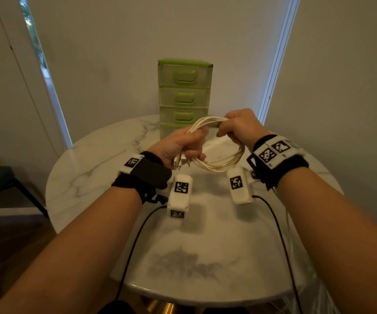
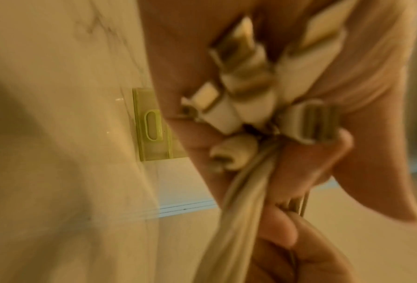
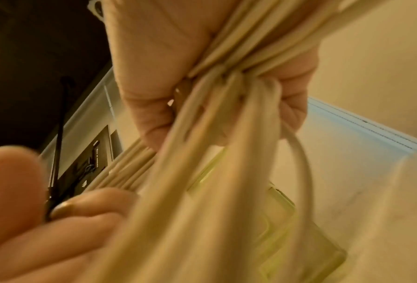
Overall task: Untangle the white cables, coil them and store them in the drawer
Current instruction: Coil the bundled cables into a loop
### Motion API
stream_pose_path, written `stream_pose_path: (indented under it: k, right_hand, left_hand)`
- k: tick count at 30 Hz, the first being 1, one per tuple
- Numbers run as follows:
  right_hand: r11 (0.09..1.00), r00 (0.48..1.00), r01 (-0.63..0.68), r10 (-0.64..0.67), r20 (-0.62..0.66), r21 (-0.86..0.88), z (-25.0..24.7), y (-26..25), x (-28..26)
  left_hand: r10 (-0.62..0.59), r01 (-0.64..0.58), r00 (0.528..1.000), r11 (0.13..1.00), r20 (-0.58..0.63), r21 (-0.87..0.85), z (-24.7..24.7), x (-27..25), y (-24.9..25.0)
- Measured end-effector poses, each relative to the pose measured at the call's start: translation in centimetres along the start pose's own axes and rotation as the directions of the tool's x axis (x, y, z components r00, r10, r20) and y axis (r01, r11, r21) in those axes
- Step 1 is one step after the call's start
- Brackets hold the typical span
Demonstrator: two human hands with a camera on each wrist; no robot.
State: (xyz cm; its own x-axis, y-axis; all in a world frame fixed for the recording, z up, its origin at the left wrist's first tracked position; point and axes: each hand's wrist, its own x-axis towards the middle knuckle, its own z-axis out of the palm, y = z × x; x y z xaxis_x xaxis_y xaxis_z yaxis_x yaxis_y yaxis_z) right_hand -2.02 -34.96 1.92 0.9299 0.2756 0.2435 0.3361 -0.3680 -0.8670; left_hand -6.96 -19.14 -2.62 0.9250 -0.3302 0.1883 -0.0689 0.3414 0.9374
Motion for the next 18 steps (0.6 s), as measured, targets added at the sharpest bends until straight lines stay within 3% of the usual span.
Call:
stream_pose_path:
  k: [5, 10, 13, 18]
  right_hand:
    - [0.997, 0.972, 0.071, -0.066, 0.226, -0.012, 1.3, -1.0, -0.7]
    - [0.947, 0.988, 0.146, -0.127, 0.084, -0.285, 2.2, -0.1, -0.4]
    - [0.964, 0.991, 0.116, -0.097, 0.09, -0.24, 2.2, 0.6, 0.2]
    - [0.999, 0.944, -0.006, 0.022, 0.331, -0.05, 2.2, 1.5, 0.0]
  left_hand:
    - [-0.012, -0.006, 0.979, 0.996, -0.204, -0.088, 0.1, 0.0, 0.0]
    - [-0.039, 0.013, 0.978, 0.992, -0.203, -0.126, 0.2, 0.1, -0.7]
    - [-0.055, 0.032, 0.988, 0.987, -0.148, -0.155, -0.3, 0.3, -0.4]
    - [-0.081, 0.037, 0.985, 0.961, -0.152, -0.273, -2.3, 1.0, -0.9]
